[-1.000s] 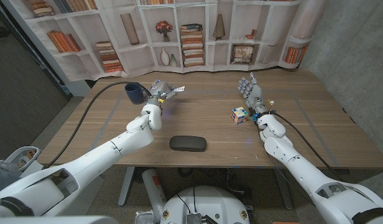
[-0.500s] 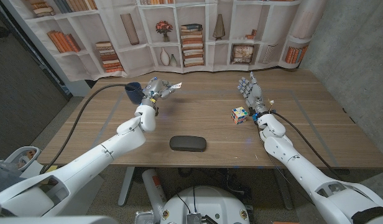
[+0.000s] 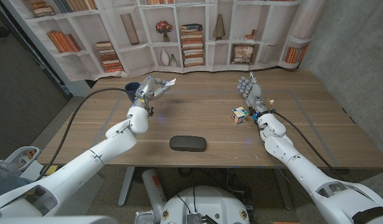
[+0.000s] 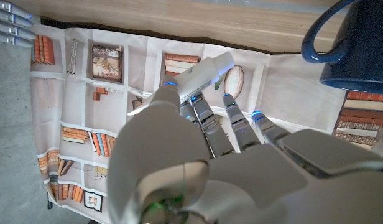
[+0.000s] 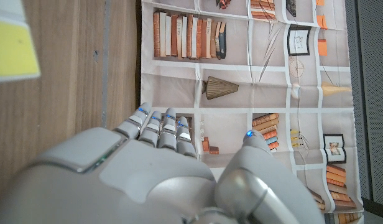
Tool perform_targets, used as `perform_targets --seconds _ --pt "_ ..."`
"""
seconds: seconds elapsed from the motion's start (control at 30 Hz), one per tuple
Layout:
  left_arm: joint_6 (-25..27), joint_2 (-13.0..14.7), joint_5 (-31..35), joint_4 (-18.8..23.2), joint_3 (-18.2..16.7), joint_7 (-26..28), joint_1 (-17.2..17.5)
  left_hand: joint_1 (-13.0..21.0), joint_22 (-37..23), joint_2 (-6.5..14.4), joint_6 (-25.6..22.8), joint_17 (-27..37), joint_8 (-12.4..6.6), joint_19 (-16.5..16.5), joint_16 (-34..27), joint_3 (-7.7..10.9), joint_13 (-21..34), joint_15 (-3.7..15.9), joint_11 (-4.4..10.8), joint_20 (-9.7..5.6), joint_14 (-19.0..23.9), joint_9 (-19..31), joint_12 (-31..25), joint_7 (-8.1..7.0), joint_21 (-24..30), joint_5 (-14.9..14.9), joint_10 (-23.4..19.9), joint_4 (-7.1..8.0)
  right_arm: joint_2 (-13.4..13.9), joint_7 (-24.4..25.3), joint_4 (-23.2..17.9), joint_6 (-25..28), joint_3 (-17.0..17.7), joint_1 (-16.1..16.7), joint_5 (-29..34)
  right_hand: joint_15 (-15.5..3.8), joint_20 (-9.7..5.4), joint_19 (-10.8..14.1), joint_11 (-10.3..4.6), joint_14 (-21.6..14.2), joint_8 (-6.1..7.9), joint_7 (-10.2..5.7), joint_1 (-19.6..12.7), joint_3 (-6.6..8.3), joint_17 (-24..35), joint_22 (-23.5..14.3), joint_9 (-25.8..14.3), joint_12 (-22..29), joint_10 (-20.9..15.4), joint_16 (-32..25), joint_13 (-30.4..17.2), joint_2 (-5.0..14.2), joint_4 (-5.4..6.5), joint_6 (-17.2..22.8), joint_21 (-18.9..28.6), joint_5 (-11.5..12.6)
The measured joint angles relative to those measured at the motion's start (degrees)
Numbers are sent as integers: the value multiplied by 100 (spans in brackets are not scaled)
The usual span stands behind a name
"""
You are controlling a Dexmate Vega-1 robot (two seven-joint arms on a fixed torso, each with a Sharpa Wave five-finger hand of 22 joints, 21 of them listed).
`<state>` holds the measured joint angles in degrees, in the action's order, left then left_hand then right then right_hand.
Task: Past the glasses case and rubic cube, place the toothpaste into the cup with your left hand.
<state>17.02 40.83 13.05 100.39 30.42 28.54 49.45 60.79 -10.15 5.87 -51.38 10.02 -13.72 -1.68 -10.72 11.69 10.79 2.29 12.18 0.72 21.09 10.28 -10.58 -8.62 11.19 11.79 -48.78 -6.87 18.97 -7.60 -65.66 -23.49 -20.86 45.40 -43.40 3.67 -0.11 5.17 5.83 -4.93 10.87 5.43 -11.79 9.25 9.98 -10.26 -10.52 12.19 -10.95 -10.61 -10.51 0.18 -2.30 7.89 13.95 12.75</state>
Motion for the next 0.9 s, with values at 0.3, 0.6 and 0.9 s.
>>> perform_targets --seconds 0.3,0.6,0.9 --pt "-272 76 -236 128 -322 109 268 0 0 0 0 0 3 0 0 0 0 0 0 0 0 0 0 1 0 0 0 0 6 2 -34 14 -10 -1 19 -41 -33 33 -15 -41 0 -2 0 0 0 0 0 0 -15 0 0 0 0 2 -45 0" --pt "-516 136 -479 229 -617 200 495 0 0 0 1 -1 4 1 0 0 0 0 -1 0 0 -1 0 1 0 0 0 0 27 42 -101 31 -16 -1 39 -41 -62 62 -41 -41 0 -21 0 0 0 0 0 0 -42 0 0 0 0 20 -45 0" --pt "-672 199 -663 315 -871 262 697 0 0 0 1 -1 4 -25 0 24 0 0 -1 25 1 -2 0 1 0 0 0 24 53 78 -154 65 -23 3 59 -41 -61 61 -41 -41 0 -21 0 0 0 0 0 0 -41 0 0 0 0 20 -45 0"
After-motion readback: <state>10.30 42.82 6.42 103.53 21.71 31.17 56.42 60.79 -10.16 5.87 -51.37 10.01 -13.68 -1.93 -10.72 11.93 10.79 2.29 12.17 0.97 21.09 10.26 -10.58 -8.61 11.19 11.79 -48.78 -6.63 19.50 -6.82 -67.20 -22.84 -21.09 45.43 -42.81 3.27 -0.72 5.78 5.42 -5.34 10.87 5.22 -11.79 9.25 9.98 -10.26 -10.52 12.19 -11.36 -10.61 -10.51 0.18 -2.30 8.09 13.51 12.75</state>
